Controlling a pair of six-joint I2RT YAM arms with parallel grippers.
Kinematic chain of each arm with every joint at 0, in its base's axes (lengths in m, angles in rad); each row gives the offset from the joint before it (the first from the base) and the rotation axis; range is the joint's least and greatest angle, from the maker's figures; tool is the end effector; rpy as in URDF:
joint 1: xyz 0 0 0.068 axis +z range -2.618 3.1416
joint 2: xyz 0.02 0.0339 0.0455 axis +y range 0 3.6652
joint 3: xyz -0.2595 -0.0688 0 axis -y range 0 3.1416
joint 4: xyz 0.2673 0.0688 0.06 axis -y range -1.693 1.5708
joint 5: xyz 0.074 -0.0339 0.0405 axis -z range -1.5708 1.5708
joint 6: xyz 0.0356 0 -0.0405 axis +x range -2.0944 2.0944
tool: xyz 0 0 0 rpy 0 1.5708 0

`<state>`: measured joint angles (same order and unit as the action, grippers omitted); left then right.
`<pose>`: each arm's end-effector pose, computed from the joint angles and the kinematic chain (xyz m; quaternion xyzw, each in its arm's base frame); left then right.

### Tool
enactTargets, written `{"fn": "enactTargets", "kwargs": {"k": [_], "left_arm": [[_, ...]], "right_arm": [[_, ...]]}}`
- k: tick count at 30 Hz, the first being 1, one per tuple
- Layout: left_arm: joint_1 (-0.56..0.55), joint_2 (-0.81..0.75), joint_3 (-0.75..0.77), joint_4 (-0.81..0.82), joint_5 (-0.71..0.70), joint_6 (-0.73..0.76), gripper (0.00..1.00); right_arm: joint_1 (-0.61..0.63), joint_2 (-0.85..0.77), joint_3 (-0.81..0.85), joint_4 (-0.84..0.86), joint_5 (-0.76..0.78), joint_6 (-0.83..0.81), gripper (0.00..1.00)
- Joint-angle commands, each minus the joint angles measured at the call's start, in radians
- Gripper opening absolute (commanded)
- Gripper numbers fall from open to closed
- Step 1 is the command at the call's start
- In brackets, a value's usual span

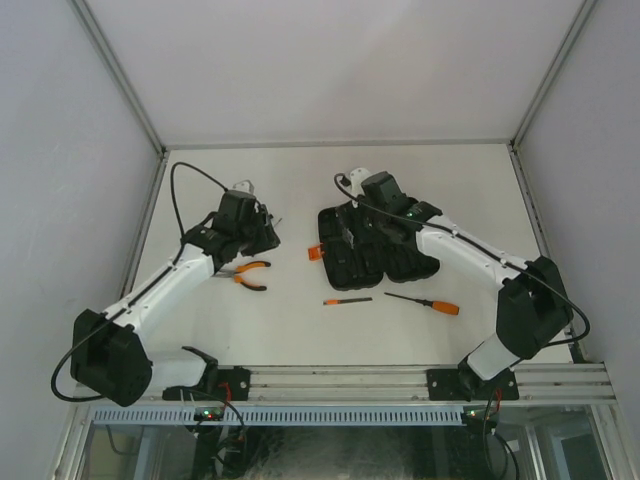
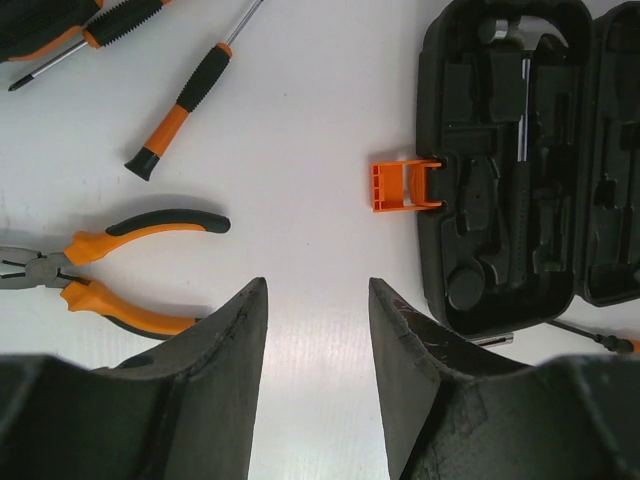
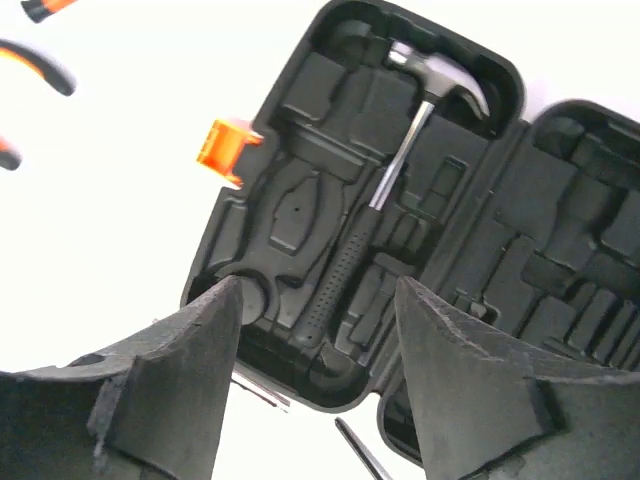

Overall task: Sort the tools into containers
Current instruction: Move the storage box to the center of the board, then pick up the screwdriver from the center of the board.

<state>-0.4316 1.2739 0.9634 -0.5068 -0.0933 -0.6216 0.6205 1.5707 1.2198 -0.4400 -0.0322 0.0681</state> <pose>0.2664 -0.1191 0.2573 -0.1052 0.9230 -0.1472 0.3395 0.2993 0.2153 0.2596 -0.2581 0.8881 0.1423 0.3528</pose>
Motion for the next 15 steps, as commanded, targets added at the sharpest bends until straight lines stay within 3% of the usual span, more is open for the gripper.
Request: {"fn": "enactTargets", "kwargs": {"k": [1,8,15], "left_arm": [[0.003,-0.054,-0.012,0.055,-0.006,0.028,0.50],[0.041,-0.095,-0.049,0.110,0.057,0.001,0.50],[0.081,-0.165,-0.067,0.134,0.061,0.007,0.50]], "right_arm": [[0.040,-0.040,-0.036,0.058,-0.097,-0.101,0.64],[0.079,-0.112,-0.120,0.154,-0.163,-0.096,0.70],[0.075,-0.287,-0.341,0.516,-0.149,-0.027,0.69]]}}
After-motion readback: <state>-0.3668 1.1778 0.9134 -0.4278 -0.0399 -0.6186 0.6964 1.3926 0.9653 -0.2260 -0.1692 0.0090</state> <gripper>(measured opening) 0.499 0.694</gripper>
